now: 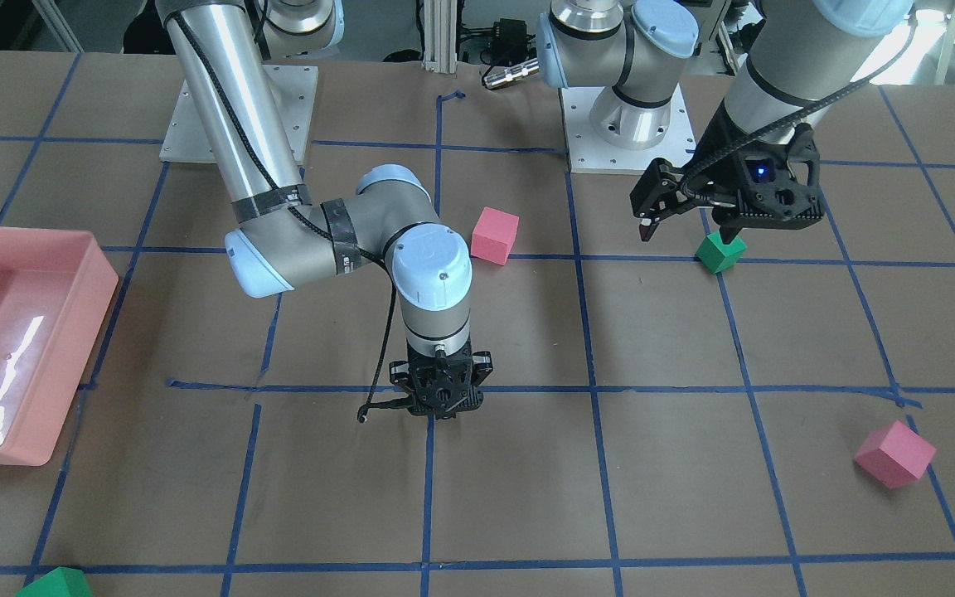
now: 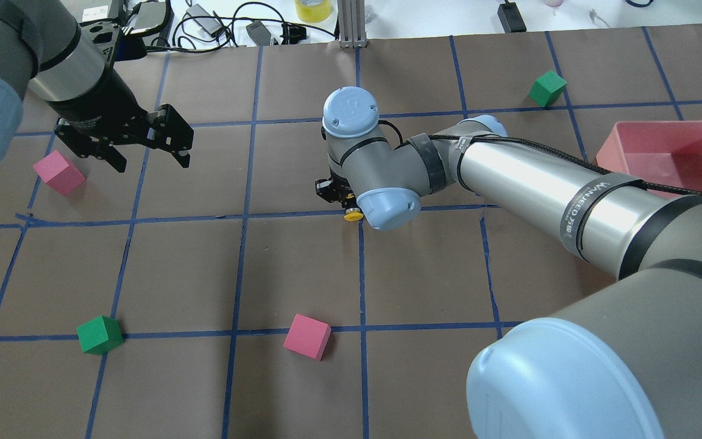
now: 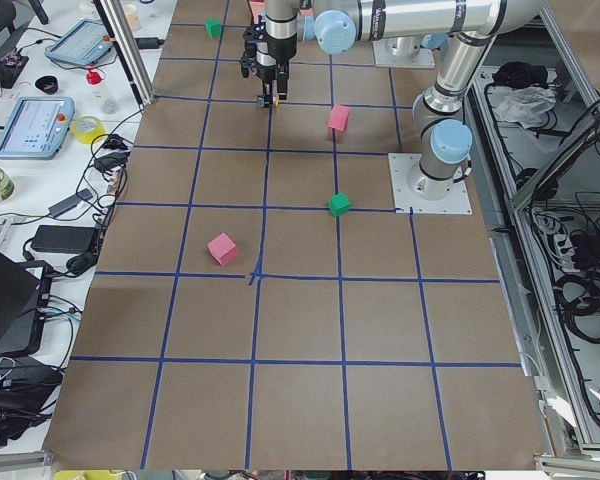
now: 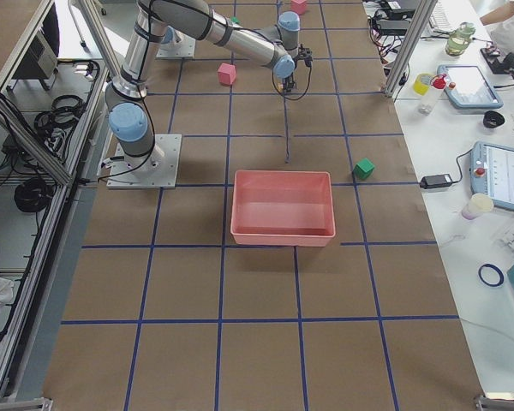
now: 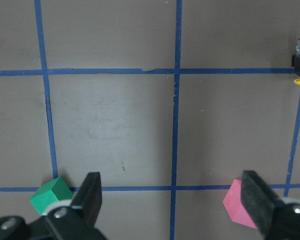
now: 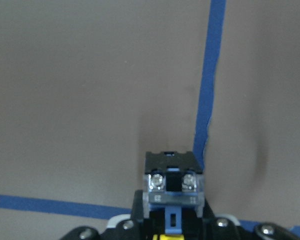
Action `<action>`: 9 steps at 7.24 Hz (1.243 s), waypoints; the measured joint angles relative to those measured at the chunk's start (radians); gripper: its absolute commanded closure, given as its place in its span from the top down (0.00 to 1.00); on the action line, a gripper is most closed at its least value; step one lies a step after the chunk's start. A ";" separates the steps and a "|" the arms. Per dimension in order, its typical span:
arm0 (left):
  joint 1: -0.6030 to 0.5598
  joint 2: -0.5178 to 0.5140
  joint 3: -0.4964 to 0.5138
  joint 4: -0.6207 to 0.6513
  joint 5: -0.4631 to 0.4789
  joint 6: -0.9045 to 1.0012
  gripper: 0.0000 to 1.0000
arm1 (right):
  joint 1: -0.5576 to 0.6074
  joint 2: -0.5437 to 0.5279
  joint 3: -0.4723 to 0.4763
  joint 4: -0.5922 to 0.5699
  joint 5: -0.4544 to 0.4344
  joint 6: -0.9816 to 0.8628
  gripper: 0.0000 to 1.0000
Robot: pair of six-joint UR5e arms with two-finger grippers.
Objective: Align button upright
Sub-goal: 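Lower the switch onto the table and open the right gripper, then raise the right gripper away while the left gripper reaches toward the switch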
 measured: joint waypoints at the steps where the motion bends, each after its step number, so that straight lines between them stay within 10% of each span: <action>1: -0.017 -0.004 -0.002 0.003 -0.014 -0.020 1.00 | 0.000 -0.001 0.006 -0.002 0.003 -0.001 0.93; 6: -0.053 0.006 0.007 -0.001 -0.006 -0.033 1.00 | -0.017 -0.085 0.016 0.045 -0.004 -0.095 1.00; 9: -0.074 0.022 0.003 -0.014 0.035 -0.028 1.00 | -0.185 -0.263 0.009 0.282 -0.001 -0.279 1.00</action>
